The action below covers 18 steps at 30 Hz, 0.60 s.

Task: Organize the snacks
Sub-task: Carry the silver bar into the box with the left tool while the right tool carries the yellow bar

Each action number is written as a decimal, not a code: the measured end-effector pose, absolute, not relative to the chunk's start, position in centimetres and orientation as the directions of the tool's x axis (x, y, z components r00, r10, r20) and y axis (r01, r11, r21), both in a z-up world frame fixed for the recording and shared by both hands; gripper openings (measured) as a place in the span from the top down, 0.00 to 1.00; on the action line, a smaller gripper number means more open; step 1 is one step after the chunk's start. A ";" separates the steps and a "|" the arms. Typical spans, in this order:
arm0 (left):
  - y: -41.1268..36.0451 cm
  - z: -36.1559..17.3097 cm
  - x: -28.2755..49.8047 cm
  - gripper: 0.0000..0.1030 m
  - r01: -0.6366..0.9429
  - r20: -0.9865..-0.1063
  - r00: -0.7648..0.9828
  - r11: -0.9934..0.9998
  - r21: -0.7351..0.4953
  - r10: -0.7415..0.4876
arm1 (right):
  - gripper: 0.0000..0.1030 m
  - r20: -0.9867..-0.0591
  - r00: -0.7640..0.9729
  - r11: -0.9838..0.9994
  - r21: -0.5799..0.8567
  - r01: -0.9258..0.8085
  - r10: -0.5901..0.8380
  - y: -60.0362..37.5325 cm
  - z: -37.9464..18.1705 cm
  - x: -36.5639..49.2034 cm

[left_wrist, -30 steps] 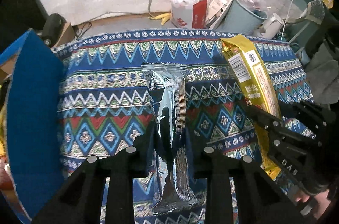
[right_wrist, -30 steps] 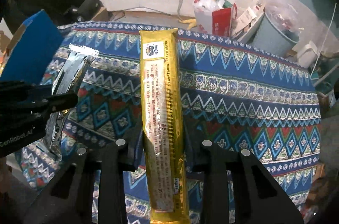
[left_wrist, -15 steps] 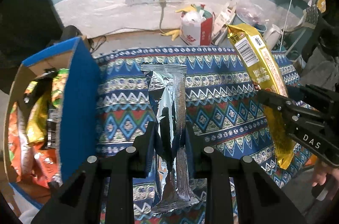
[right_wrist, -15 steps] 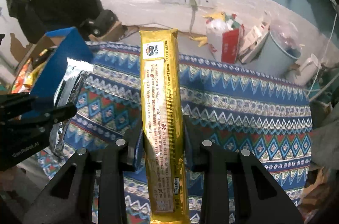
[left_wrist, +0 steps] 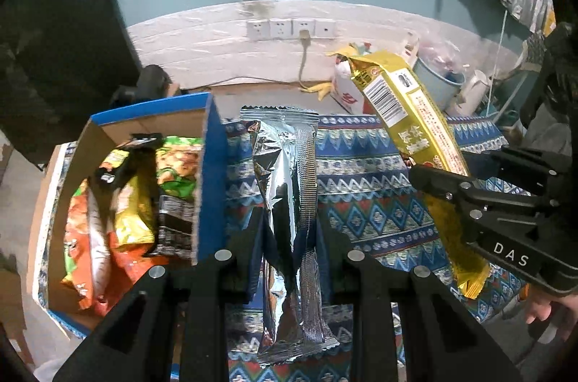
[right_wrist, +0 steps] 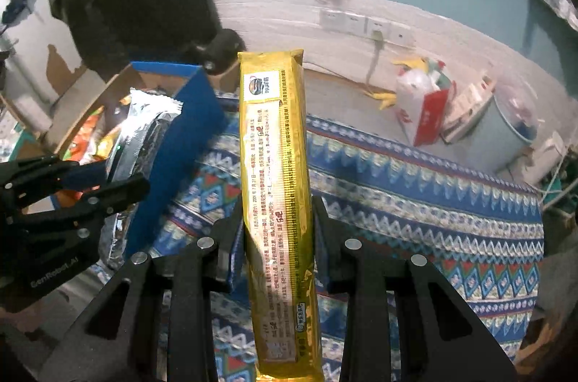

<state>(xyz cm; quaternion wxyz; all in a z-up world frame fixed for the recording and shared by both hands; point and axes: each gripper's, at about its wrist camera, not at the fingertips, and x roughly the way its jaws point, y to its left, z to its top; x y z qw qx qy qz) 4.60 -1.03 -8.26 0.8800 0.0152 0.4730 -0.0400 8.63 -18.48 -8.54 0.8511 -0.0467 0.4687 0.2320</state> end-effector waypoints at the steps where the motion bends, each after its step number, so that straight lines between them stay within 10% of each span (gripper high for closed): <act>1: -0.6 -8.1 4.5 0.74 0.077 -0.832 0.552 0.997 -0.013 -0.054 | 0.71 -0.819 0.451 0.885 0.139 -0.445 0.355 -18.1 -8.5 8.7; 18: 9.4 -7.5 3.6 0.74 -0.089 -0.819 0.573 0.996 -0.021 0.034 | 0.71 -0.799 0.413 0.828 0.178 -0.531 0.437 -9.8 -7.2 9.7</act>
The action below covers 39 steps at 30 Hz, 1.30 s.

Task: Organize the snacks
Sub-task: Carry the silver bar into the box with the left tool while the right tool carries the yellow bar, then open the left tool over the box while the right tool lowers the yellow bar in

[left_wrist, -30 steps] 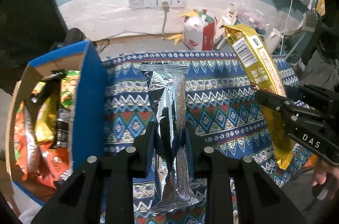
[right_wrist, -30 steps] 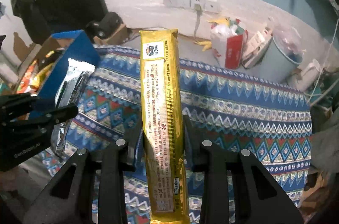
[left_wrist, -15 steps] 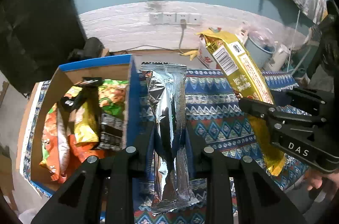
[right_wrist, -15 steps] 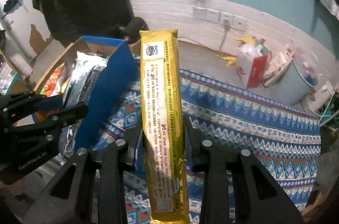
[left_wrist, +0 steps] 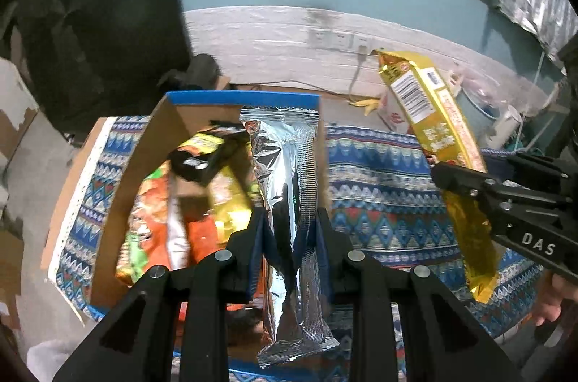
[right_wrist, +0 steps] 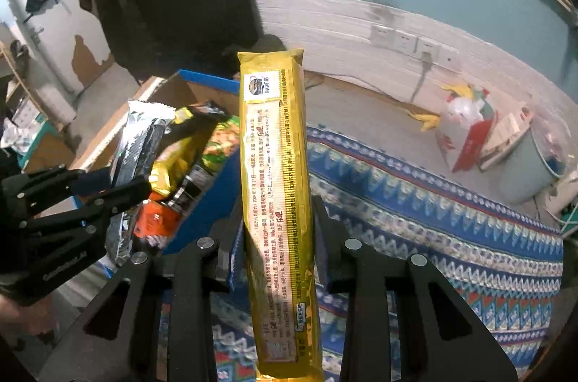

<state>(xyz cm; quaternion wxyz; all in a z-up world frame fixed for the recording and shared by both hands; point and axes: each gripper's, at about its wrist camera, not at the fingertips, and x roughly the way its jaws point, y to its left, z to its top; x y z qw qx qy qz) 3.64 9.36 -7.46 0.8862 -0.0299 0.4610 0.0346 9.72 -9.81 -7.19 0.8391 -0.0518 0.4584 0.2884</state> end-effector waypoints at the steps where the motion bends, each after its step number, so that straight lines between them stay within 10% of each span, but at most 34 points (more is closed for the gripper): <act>1: 9.8 -7.5 3.6 0.74 -0.097 -0.819 0.572 0.995 -0.019 0.040 | 0.71 -0.798 0.411 0.825 0.179 -0.537 0.440 -9.3 -7.1 9.8; 39: 19.5 -7.6 0.5 0.42 -0.306 -0.824 0.559 0.947 -0.095 0.098 | 0.68 -0.803 0.278 0.759 0.298 -0.579 0.528 5.5 -8.6 11.8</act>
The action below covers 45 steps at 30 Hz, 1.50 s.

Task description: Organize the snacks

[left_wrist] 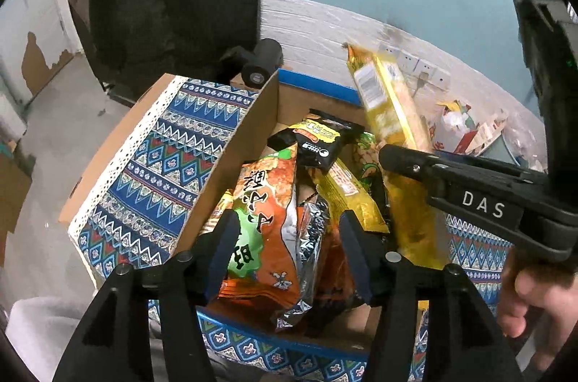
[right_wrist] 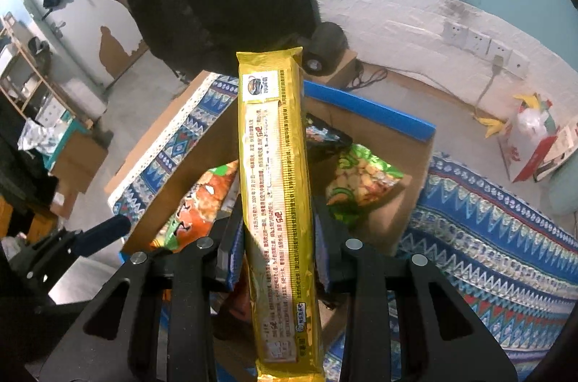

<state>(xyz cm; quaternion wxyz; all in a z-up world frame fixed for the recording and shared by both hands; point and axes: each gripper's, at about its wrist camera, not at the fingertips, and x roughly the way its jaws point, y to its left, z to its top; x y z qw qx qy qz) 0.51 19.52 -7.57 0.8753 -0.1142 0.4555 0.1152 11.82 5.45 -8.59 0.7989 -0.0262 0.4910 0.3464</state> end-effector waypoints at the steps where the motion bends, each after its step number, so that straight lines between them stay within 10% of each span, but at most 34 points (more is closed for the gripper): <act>1: 19.6 -7.5 0.5 0.41 -0.307 -0.822 0.560 0.947 -0.094 0.100 | 0.67 -0.802 0.275 0.758 0.304 -0.577 0.531 5.5 -8.6 11.8; 16: 17.5 -4.6 -1.5 0.22 -0.262 -0.780 0.618 0.961 -0.085 0.100 | 0.27 -0.779 0.428 0.801 0.151 -0.580 0.458 2.1 -5.4 9.3; 45: 12.8 -2.7 -2.7 0.14 -0.153 -0.752 0.657 0.987 -0.054 0.061 | 0.25 -0.709 0.557 0.820 0.051 -0.571 0.432 -5.1 -3.0 4.7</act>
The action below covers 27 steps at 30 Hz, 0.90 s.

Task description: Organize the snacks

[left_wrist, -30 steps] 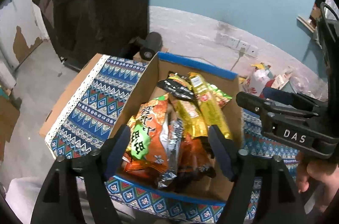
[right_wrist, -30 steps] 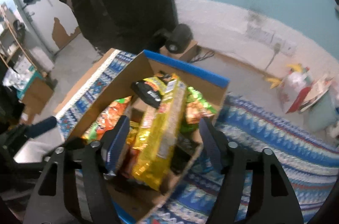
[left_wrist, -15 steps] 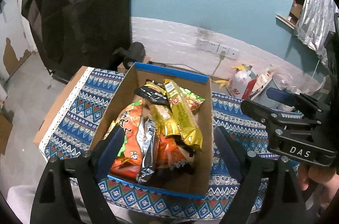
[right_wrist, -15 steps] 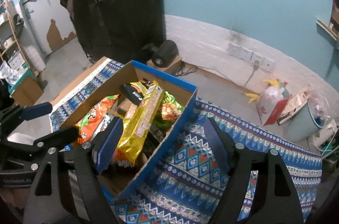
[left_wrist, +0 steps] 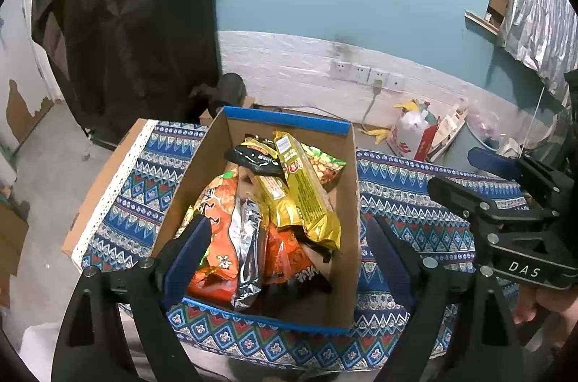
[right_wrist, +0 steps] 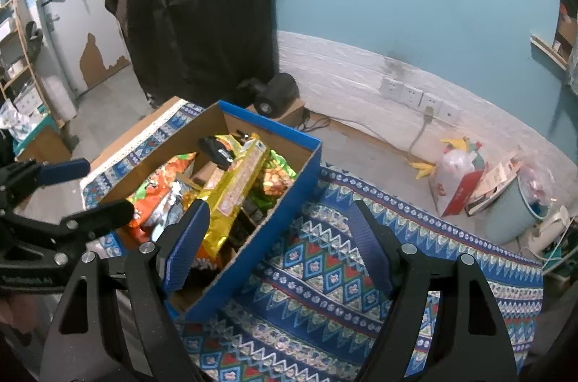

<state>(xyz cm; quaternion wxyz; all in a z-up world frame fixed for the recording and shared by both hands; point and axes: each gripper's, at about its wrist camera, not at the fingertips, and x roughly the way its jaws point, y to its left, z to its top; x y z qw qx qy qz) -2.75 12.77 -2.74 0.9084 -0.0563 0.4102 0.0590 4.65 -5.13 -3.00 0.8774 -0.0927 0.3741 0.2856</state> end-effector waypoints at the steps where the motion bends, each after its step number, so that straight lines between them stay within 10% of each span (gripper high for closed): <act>1: 12.7 -2.7 -2.7 0.14 -0.152 -0.752 0.656 0.987 -0.053 0.061 | 0.25 -0.708 0.559 0.820 0.050 -0.570 0.432 -5.3 -3.1 4.6; 27: 9.6 -3.0 -2.0 0.13 -0.100 -0.760 0.643 0.994 0.038 0.094 | 0.25 -0.727 0.547 0.838 0.071 -0.542 0.415 -7.5 -3.9 5.2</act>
